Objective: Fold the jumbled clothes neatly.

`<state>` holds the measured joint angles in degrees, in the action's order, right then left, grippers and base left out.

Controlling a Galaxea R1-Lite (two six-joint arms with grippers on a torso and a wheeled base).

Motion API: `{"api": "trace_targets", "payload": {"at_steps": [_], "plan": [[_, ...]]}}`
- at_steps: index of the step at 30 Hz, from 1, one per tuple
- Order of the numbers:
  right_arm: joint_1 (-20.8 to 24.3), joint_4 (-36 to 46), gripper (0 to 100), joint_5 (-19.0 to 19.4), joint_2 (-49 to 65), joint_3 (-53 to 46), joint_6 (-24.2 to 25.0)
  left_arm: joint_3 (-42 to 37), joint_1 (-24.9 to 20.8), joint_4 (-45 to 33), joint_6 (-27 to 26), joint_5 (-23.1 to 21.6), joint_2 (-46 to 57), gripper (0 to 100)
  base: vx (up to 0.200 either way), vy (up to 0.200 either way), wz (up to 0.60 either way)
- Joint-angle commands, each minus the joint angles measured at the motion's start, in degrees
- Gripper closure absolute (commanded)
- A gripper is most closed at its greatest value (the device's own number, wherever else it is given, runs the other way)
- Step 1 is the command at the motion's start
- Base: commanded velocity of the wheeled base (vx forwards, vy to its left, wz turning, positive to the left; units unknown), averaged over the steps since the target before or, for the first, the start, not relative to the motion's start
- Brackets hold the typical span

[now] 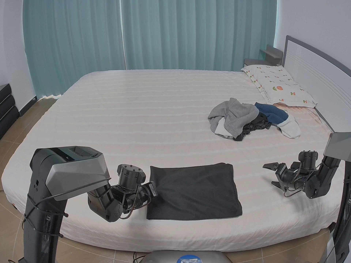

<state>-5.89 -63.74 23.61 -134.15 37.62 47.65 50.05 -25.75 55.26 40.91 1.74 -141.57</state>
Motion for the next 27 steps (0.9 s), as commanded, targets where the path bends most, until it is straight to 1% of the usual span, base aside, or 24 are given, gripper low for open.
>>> {"api": "trace_targets", "payload": {"at_steps": [1, 23, 27], "plan": [[0.0, -0.1, 0, 0.0, -0.1, 0.0, 0.0, 0.0, 0.0, 0.0, 0.0, 0.0, 0.0, 100, 0.000, 0.200, 0.00], [2.6, -0.2, 0, -0.6, 0.2, -1.5, 0.2, -0.1, 0.6, 0.0, 0.5, 0.1, 0.2, 100, 0.000, 0.200, 0.00], [3.3, -1.8, 0, -0.6, 0.1, -2.3, 0.2, -0.7, 0.6, 0.0, 1.1, 0.4, 0.2, 100, 0.000, 0.200, 0.00]]}}
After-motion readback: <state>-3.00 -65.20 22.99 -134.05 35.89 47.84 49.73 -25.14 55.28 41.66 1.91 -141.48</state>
